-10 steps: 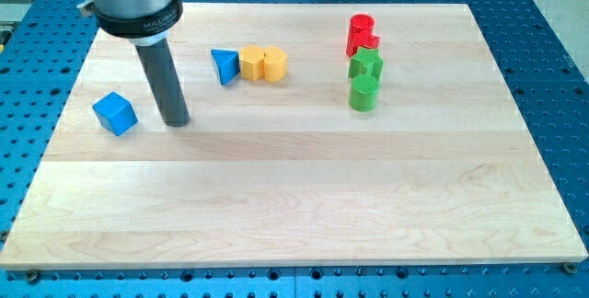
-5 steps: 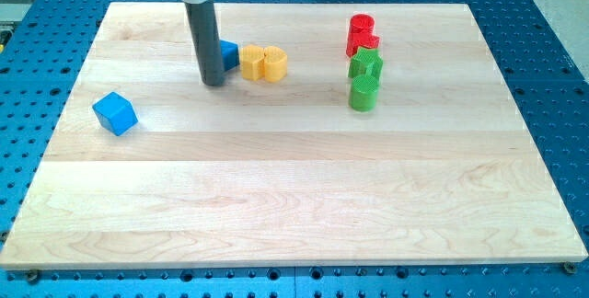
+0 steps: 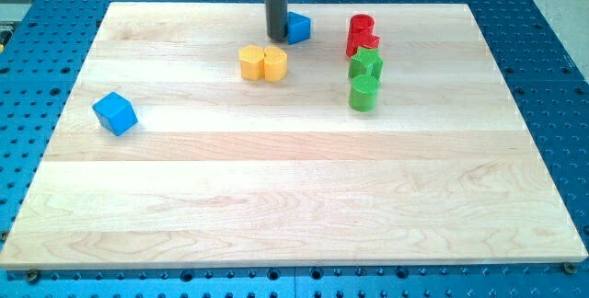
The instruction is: Place the triangle at the top right corner of the board
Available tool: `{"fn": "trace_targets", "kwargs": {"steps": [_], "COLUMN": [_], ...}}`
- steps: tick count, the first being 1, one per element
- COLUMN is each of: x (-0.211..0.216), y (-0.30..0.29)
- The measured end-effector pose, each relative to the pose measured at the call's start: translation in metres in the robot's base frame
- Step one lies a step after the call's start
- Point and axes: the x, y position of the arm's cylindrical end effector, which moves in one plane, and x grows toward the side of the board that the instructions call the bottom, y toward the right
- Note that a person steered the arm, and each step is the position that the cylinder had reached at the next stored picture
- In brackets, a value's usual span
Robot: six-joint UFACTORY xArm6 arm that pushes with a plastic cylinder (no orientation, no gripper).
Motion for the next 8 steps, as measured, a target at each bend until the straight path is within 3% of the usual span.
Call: {"fn": "trace_targets", "kwargs": {"steps": [5, 7, 8], "x": [-0.025, -0.034, -0.044], "y": [0.194, 0.213, 0.191]}}
